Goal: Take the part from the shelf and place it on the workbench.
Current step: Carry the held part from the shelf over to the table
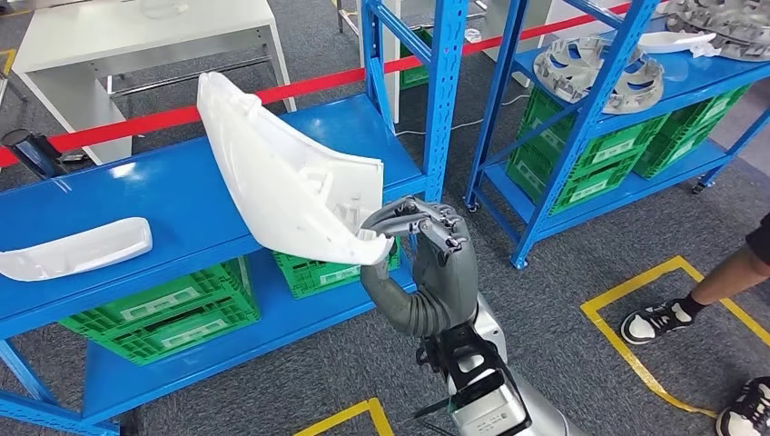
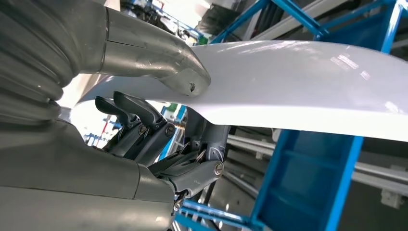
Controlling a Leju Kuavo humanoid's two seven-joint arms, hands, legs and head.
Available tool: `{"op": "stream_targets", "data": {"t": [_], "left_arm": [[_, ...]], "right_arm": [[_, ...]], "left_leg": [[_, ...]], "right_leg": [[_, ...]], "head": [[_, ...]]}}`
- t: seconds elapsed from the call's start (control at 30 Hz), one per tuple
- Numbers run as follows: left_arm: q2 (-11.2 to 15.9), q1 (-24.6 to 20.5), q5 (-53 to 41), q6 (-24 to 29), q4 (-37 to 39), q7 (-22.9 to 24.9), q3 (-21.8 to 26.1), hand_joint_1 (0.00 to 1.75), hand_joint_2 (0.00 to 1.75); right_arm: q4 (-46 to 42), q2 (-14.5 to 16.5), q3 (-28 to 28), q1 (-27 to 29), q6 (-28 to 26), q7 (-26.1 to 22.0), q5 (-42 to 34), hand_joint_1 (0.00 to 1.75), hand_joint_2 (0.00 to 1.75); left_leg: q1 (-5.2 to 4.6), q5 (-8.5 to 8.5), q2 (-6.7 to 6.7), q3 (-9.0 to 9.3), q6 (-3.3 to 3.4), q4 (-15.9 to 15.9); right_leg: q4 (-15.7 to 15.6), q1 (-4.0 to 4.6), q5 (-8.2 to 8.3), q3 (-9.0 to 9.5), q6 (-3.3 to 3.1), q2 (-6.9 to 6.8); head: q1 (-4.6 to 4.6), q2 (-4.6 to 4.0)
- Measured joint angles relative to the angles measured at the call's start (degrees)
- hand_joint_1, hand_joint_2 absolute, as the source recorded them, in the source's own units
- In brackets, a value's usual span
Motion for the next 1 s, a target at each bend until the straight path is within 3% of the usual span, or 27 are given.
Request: {"op": "stream_targets", "data": {"t": [0.07, 0.13, 0.17, 0.2, 0.23, 0.27, 0.3, 0.37, 0.4, 0.47, 0.5, 0.53, 0.57, 0.63, 0.67, 0.7, 0.73, 0.77, 0.8, 0.87, 0.93, 1.0], "left_arm": [[0.4, 0.0, 0.0, 0.2, 0.0, 0.0, 0.2, 0.0, 1.75], [0.6, 0.0, 0.0, 0.2, 0.0, 0.0, 0.2, 0.0, 1.75], [0.8, 0.0, 0.0, 0.3, 0.0, 0.0, 0.2, 0.0, 1.75], [1.0, 0.0, -0.1, 0.3, 0.0, 0.0, 0.2, 0.0, 1.75], [1.2, 0.0, -0.3, 0.3, 0.0, 0.1, 0.2, 0.0, 1.75], [1.4, 0.0, -0.5, 0.3, 0.0, 0.1, 0.2, 0.0, 1.75], [1.6, -0.1, -0.7, 0.3, -0.1, 0.0, 0.2, 0.0, 1.75], [1.9, -0.2, -1.1, 0.3, -0.2, 0.0, 0.2, 0.0, 1.75], [2.0, -0.3, -1.3, 0.3, -0.2, -0.1, 0.2, 0.0, 1.75], [2.2, -0.2, -1.5, 0.3, -0.2, -0.5, 0.2, 0.0, 1.75], [2.3, -0.2, -1.3, 0.3, -0.2, -0.8, 0.3, 0.0, 1.75], [2.4, -0.1, -1.1, 0.4, -0.2, -1.3, 0.5, 0.0, 1.75], [2.5, 0.0, -0.8, 0.5, -0.2, -1.8, 0.7, 0.0, 1.75], [2.6, 0.2, -0.3, 0.6, -0.2, -2.6, 1.2, 0.0, 1.75], [2.7, 0.3, -0.2, 0.6, -0.2, -2.8, 1.4, 0.0, 1.75], [2.7, 0.4, -0.2, 0.6, -0.2, -3.0, 1.6, 0.0, 1.75], [2.7, 0.5, 0.0, 0.7, -0.2, -3.1, 1.7, 0.0, 1.75], [2.7, 0.6, 0.2, 0.7, -0.1, -3.2, 1.9, 0.0, 1.75], [2.7, 0.6, 0.4, 0.8, -0.1, -3.4, 2.1, 0.0, 1.75], [2.7, 0.7, 0.9, 1.3, -0.1, -3.4, 2.7, 0.0, 1.75], [2.8, 0.9, 1.3, 2.0, -0.1, -2.6, 3.3, 0.0, 1.75], [3.1, 1.2, 1.3, 2.6, -0.1, -1.1, 3.9, 0.0, 1.75]], "right_arm": [[0.1, 0.4, -0.4, 0.0, 0.0, 0.5, 0.5, 1.75, 1.75], [0.5, 0.6, -0.7, 0.0, 0.0, 0.9, 0.8, 1.75, 1.75], [0.7, 0.7, -0.9, 0.1, 0.0, 1.0, 0.9, 1.75, 1.75], [1.0, 0.7, -1.0, 0.2, 0.0, 1.1, 0.9, 1.75, 1.75], [1.2, 0.7, -1.0, 0.2, 0.0, 1.2, 0.9, 1.75, 1.75], [1.4, 0.7, -1.1, 0.3, -0.1, 1.2, 1.0, 1.75, 1.75], [1.5, 0.7, -1.2, 0.5, -0.3, 1.1, 1.1, 1.75, 1.75], [1.6, 0.7, -1.3, 1.0, -0.7, 0.9, 1.4, 1.75, 1.75], [1.6, 0.7, -1.3, 1.3, -0.9, 0.8, 1.6, 1.75, 1.75], [1.6, 0.7, -1.4, 1.8, -0.9, 0.6, 2.0, 1.75, 1.75], [1.6, 0.7, -1.3, 2.0, -0.8, 0.5, 2.1, 1.75, 1.75], [1.7, 0.7, -1.3, 2.1, -0.7, 0.5, 2.1, 1.75, 1.75], [1.8, 0.7, -1.3, 2.2, -0.7, 0.4, 2.2, 1.75, 1.75], [2.0, 0.8, -1.3, 2.3, -0.6, 0.4, 2.1, 1.75, 1.75], [2.1, 0.8, -1.3, 2.4, -0.6, 0.4, 2.1, 1.75, 1.75], [2.2, 0.8, -1.3, 2.5, -0.6, 0.4, 2.1, 1.75, 1.75], [2.3, 0.9, -1.3, 2.5, -0.6, 0.4, 2.0, 1.75, 1.75], [2.4, 0.9, -1.3, 2.5, -0.6, 0.4, 1.9, 1.75, 1.75], [2.5, 1.0, -1.3, 2.5, -0.6, 0.4, 1.7, 1.75, 1.75], [2.5, 1.4, -1.3, 2.5, -0.3, 0.3, 1.1, 1.75, 1.75], [2.6, 1.8, -1.3, 2.4, 0.3, 0.3, 0.4, 1.75, 1.75], [2.8, 2.3, -1.3, 2.3, 1.1, 0.2, -0.1, 1.75, 1.75]], "left_leg": [[0.16, -4.37, -0.25, -1.38, -0.53, 3.8], [0.24, -9.29, -0.31, -2.75, -0.88, 10.4], [0.25, -10.07, -0.32, -2.88, -0.95, 13.1], [0.24, -9.47, -0.33, -2.33, -0.93, 14.3], [0.24, -7.89, -0.34, -0.88, -0.83, 13.7], [0.23, -6.16, -0.39, 1.58, -0.63, 11.1], [0.18, -5.52, -0.49, 4.7, -0.35, 7.0], [-0.12, -6.41, -0.74, 9.97, 0.21, -1.0], [-0.32, -7.12, -0.82, 11.05, 0.53, -3.1], [-0.38, -6.49, -0.71, 10.63, 1.34, -3.8], [-0.28, -5.85, -0.54, 10.12, 1.87, -3.9], [-0.14, -5.11, -0.34, 9.44, 2.35, -4.0], [-0.04, -4.36, -0.13, 8.64, 2.72, -4.0], [-0.13, -2.97, 0.1, 6.89, 3.06, -3.8], [-0.18, -2.3, 0.14, 5.93, 3.06, -3.5], [-0.21, -1.68, 0.18, 4.89, 3.01, -3.1], [-0.23, -1.12, 0.19, 3.75, 2.93, -2.7], [-0.23, -0.65, 0.19, 2.67, 2.8, -2.2], [-0.23, -0.26, 0.18, 1.75, 2.62, -1.7], [-0.32, 0.39, 0.12, 0.65, 2.06, -0.9], [-0.35, 1.18, 0.09, 0.41, 1.26, -0.8], [-0.16, 1.3, -0.02, 0.14, 0.45, -0.8]], "right_leg": [[-0.3, -0.22, 1.29, -1.34, -0.75, -0.12], [-0.3, -0.2, 2.56, -2.91, -0.89, -0.12], [-0.2, -0.17, 3.24, -3.75, -0.82, -0.12], [-0.2, -0.15, 3.95, -4.61, -0.73, -0.13], [-0.2, -0.13, 4.66, -5.44, -0.62, -0.12], [-0.1, -0.12, 5.33, -6.22, -0.47, -0.1], [-0.1, -0.1, 5.95, -6.84, -0.26, -0.08], [-0.1, -0.03, 7.09, -7.41, 0.33, -0.15], [-0.3, -0.05, 7.66, -7.45, 0.67, -0.22], [-0.8, -0.13, 8.72, -7.53, 1.4, -0.23], [-0.5, -0.14, 8.23, -7.85, 1.7, -0.12], [0.7, -0.16, 6.5, -8.43, 1.97, -0.02], [3.2, -0.22, 3.73, -9.26, 2.16, 0.05], [10.6, -0.28, -2.08, -11.03, 2.5, 0.06], [13.9, -0.29, -3.2, -11.45, 2.6, 0.06], [15.8, -0.29, -2.86, -11.1, 2.62, 0.06], [15.7, -0.28, -1.53, -9.81, 2.56, 0.06], [13.5, -0.27, -0.01, -7.43, 2.41, 0.05], [9.7, -0.24, 0.5, -4.34, 2.17, 0.03], [2.1, 0.03, -0.75, 0.92, 1.61, 0.02], [-0.7, 0.33, -1.72, 2.28, 1.07, 0.05], [-0.9, 0.2, -0.61, 1.49, 0.29, -0.08]], "head": [[-0.08, 0.0], [-0.13, 0.0], [-0.13, 0.0], [-0.14, 0.0], [-0.14, 0.0], [-0.14, 0.0], [-0.14, 0.0], [-0.08, 0.0], [-0.09, 0.0], [-0.14, 0.0], [-0.14, 0.0], [-0.07, 0.0], [-0.01, 0.0], [0.09, 0.0], [0.09, 0.0], [0.09, 0.0], [0.1, 0.0], [0.1, 0.0], [0.1, 0.0], [0.11, 0.0], [0.19, 0.0], [0.24, 0.0]]}}
